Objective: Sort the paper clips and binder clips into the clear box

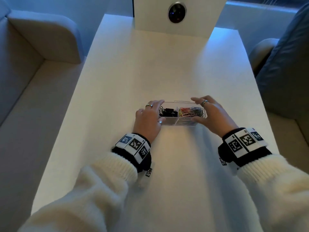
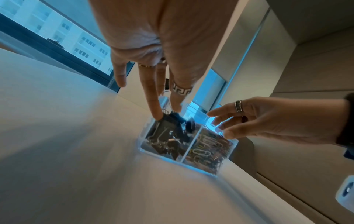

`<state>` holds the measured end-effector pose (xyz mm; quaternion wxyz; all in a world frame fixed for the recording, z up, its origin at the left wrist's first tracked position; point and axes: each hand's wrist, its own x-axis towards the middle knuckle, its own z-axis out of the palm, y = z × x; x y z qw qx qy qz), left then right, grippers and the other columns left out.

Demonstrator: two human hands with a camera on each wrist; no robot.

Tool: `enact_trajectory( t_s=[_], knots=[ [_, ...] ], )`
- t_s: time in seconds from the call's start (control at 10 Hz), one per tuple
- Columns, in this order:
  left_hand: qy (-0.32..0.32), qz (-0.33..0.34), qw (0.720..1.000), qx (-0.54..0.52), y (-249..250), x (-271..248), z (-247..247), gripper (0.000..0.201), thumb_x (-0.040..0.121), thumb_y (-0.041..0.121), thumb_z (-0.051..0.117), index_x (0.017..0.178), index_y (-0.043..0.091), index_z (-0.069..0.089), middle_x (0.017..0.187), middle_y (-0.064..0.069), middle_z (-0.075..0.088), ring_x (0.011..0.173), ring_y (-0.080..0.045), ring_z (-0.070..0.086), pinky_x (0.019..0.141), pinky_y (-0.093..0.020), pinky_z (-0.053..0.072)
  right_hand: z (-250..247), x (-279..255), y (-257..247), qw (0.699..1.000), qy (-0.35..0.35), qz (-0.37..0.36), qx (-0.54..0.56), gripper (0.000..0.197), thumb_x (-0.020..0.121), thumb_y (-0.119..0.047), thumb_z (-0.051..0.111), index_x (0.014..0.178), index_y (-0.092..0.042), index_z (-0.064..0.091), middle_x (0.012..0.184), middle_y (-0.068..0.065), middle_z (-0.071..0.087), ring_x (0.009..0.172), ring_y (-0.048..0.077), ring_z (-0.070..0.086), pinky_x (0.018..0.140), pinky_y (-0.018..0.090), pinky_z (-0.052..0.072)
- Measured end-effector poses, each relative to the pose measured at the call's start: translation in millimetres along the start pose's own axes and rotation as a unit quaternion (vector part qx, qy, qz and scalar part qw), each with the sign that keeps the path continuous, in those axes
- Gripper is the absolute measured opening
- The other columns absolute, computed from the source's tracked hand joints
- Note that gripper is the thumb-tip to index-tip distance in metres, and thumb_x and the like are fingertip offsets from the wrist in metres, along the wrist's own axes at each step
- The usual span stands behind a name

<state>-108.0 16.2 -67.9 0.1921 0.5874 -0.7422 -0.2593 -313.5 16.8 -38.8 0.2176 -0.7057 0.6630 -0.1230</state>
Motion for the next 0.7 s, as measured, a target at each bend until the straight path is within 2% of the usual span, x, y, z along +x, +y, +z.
enact_trajectory(
  t_s=[0.1,0.2,0.3,0.4,0.6,0.7],
  knots=[
    [-0.059,0.001,0.995,0.077,4,-4,6,0.071,0.09,0.027,0.053,0.147,0.022,0.011,0.155,0.008,0.017,0.133,-0.011,0.037,0.111,-0.043,0.024,1,-4,8,0.999,0.033,0.015,-0.024,0.056,0.08,-0.02,0.067,0.132,-0.015,0.047,0.128,0.006,0.05,0.118,0.024,0.046,0.104,0.034,0.034],
    [-0.113,-0.016,0.985,0.125,5,-2,9,0.082,0.09,0.034,0.051,0.147,0.026,-0.008,0.156,0.013,0.003,0.134,-0.017,0.032,0.11,-0.047,0.024,-2,-3,13,0.997,0.049,0.013,-0.055,0.054,0.079,-0.026,0.067,0.13,-0.018,0.05,0.126,0.003,0.054,0.117,0.023,0.046,0.101,0.037,0.037],
    [-0.142,-0.04,0.98,0.131,10,0,11,0.083,0.091,0.031,0.047,0.145,0.028,-0.016,0.156,0.015,-0.003,0.137,-0.023,0.024,0.111,-0.052,0.022,-7,0,15,0.996,0.053,0.01,-0.067,0.053,0.079,-0.028,0.068,0.129,-0.021,0.052,0.125,0.001,0.056,0.116,0.022,0.046,0.099,0.039,0.04],
    [-0.163,-0.07,0.975,0.131,16,0,12,0.084,0.091,0.029,0.048,0.144,0.028,-0.018,0.155,0.016,-0.009,0.14,-0.025,0.015,0.111,-0.054,0.018,-10,3,15,0.996,0.045,0.009,-0.081,0.054,0.079,-0.03,0.067,0.129,-0.022,0.051,0.125,-0.001,0.055,0.117,0.021,0.044,0.097,0.039,0.04],
    [-0.21,-0.123,0.955,0.169,36,1,2,0.094,0.087,0.04,0.053,0.144,0.025,-0.02,0.156,0.01,-0.014,0.143,-0.029,0.008,0.11,-0.059,0.014,-16,5,17,0.993,0.014,-0.008,-0.118,0.056,0.082,-0.037,0.062,0.134,-0.024,0.045,0.129,-0.005,0.052,0.119,0.02,0.043,0.095,0.038,0.039],
    [-0.21,-0.149,0.95,0.174,48,-2,-8,0.094,0.087,0.042,0.054,0.144,0.027,-0.019,0.156,0.005,-0.017,0.144,-0.03,0.004,0.11,-0.06,0.012,-26,5,21,0.993,-0.041,-0.005,-0.108,0.056,0.086,-0.043,0.056,0.136,-0.027,0.04,0.138,-0.005,0.045,0.123,0.02,0.043,0.099,0.04,0.037]
  ],
)
